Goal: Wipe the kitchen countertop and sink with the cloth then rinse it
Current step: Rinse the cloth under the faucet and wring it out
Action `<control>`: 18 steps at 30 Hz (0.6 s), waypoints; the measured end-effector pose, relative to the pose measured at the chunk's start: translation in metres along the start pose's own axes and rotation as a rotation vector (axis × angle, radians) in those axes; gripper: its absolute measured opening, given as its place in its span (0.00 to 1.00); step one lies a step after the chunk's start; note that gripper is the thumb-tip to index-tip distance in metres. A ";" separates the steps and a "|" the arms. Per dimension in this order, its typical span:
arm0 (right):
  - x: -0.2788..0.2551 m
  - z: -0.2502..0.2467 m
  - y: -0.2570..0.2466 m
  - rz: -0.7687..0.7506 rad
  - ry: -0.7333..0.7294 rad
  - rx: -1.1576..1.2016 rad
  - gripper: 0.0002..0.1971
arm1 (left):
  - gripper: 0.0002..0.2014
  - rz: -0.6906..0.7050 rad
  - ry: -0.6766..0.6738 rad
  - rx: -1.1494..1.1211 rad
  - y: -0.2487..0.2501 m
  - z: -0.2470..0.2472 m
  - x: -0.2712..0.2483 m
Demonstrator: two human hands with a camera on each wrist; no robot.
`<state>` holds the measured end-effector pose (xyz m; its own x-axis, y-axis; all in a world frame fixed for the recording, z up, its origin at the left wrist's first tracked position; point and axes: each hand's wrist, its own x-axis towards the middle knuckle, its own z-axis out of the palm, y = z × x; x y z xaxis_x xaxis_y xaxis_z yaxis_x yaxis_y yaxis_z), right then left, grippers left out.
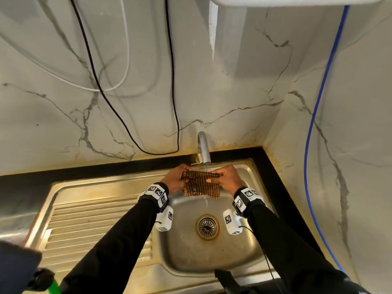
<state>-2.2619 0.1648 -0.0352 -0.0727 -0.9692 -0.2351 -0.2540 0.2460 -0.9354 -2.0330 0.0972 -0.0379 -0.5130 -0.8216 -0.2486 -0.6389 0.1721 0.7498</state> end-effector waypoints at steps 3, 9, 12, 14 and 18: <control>0.007 0.013 -0.009 0.015 -0.009 0.057 0.13 | 0.19 -0.009 0.075 -0.135 -0.018 -0.008 -0.012; 0.016 0.024 -0.025 -0.022 -0.086 0.002 0.11 | 0.15 -0.086 0.251 -0.245 -0.027 -0.009 -0.018; 0.017 0.025 -0.024 0.006 -0.114 -0.063 0.13 | 0.15 -0.106 0.300 -0.218 -0.021 -0.005 -0.012; 0.014 0.019 -0.026 -0.018 -0.091 -0.056 0.14 | 0.14 -0.120 0.330 -0.204 -0.012 -0.004 -0.006; 0.015 0.006 -0.023 -0.068 -0.057 -0.116 0.15 | 0.14 -0.136 0.328 -0.218 -0.003 -0.004 0.003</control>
<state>-2.2510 0.1446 -0.0190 0.0023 -0.9818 -0.1899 -0.3667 0.1758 -0.9136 -2.0307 0.0917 -0.0384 -0.1999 -0.9646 -0.1717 -0.5339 -0.0398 0.8446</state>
